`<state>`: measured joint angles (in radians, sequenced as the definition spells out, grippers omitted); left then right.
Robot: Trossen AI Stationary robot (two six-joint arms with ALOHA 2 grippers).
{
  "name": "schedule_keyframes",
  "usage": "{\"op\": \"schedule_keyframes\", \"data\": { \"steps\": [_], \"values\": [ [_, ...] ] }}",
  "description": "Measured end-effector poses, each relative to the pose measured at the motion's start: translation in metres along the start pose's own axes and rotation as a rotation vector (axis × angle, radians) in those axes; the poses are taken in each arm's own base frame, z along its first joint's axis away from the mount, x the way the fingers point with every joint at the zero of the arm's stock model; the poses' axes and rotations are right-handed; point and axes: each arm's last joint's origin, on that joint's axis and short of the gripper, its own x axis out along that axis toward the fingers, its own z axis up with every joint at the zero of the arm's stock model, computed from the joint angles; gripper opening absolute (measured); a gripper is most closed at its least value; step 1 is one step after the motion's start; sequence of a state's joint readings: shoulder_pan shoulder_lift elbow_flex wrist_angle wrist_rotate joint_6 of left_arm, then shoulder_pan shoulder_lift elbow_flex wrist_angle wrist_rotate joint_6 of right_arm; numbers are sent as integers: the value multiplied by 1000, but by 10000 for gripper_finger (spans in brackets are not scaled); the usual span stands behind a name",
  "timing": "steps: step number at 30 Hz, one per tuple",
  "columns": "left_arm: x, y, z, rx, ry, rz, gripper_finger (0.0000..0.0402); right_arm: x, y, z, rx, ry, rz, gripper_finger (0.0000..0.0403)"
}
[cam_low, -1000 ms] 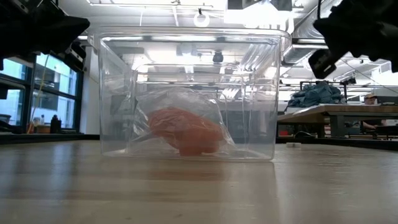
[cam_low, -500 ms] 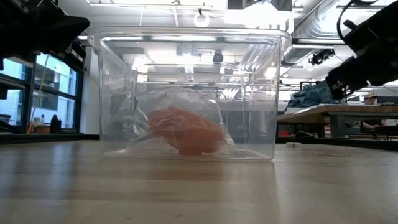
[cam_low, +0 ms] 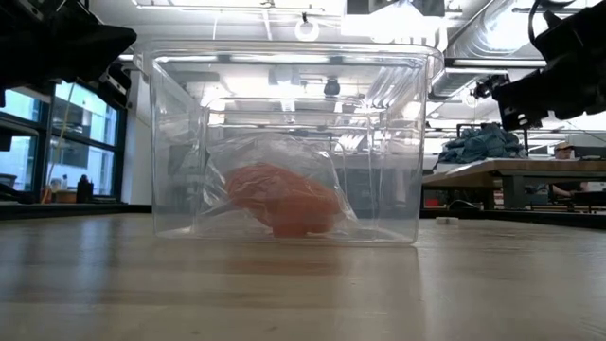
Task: Roll bandage
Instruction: Return to Home Position
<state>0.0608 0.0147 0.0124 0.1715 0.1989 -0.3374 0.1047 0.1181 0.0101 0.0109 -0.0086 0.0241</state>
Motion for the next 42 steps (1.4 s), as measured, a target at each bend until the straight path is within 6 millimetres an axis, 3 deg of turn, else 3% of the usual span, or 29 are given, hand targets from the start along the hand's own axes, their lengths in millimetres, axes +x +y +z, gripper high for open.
{"op": "schedule_keyframes", "data": {
  "steps": [38, 42],
  "values": [
    [0, 0, 0, -1, 3, 1, 1, 0, 0, -1, 1, 7, 2, 0],
    [0, 2, -4, 235, 46, 12, 1, 0, 0, -1, 1, 8, 2, 0]
  ]
}}
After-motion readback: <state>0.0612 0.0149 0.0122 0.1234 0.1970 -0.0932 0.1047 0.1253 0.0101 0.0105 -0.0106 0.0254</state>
